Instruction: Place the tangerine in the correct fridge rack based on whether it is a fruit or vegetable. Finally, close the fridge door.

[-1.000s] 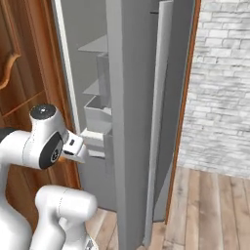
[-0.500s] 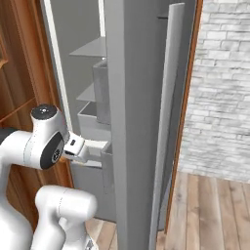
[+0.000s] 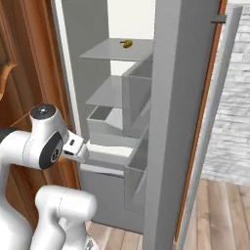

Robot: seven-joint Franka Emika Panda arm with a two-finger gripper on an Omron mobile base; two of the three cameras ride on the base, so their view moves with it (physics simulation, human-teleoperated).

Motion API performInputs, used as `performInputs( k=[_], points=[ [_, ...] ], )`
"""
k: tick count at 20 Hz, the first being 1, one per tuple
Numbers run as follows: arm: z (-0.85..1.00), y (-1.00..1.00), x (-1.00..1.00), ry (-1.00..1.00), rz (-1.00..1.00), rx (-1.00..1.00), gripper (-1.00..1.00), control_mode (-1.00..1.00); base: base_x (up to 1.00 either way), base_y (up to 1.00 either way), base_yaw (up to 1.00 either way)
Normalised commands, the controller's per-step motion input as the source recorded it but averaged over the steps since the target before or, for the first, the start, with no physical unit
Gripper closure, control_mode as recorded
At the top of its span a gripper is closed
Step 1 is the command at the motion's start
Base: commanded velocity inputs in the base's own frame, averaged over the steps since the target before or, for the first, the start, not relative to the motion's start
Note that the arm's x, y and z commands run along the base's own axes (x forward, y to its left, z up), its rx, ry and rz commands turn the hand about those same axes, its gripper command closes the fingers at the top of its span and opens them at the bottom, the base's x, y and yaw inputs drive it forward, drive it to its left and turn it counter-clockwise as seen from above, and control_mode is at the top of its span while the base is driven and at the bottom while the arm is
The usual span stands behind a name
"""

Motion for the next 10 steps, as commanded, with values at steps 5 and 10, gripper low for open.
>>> performInputs(
  k=[5,10],
  points=[
    [0.00,0.00,0.00,0.00,0.00,0.00,1.00,1.00,0.53,0.22,0.00],
    [0.00,0.00,0.00,0.00,0.00,0.00,1.00,1.00,0.57,0.26,0.00]
  ],
)
